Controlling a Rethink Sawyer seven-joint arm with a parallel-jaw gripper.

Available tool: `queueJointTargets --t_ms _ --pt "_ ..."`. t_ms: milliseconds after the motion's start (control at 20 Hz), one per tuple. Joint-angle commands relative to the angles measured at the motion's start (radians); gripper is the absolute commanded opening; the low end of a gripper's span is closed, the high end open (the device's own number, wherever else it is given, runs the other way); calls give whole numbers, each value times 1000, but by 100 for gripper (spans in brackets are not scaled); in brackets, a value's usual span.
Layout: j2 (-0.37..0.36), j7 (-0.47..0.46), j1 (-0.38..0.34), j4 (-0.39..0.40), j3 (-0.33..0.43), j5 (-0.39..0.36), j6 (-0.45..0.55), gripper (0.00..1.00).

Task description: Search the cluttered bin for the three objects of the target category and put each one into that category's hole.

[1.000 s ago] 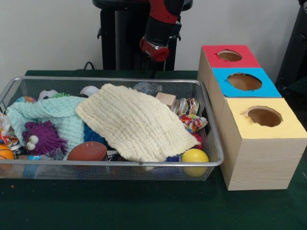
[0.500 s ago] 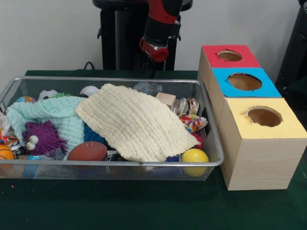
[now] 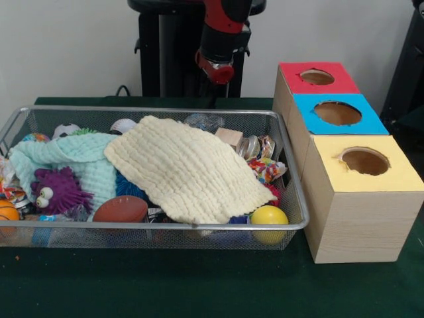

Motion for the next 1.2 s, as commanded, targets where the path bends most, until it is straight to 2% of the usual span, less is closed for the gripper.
queueJointTargets --t_ms 50,300,550,850,1200 --pt "-1 195 4 -26 125 56 251 100" --pt "-69 195 10 10 100 34 285 100" --pt "-90 224 32 22 92 19 287 100" --pt "1 232 26 -56 73 -25 206 100" --pt "34 289 59 -79 39 -76 51 100"
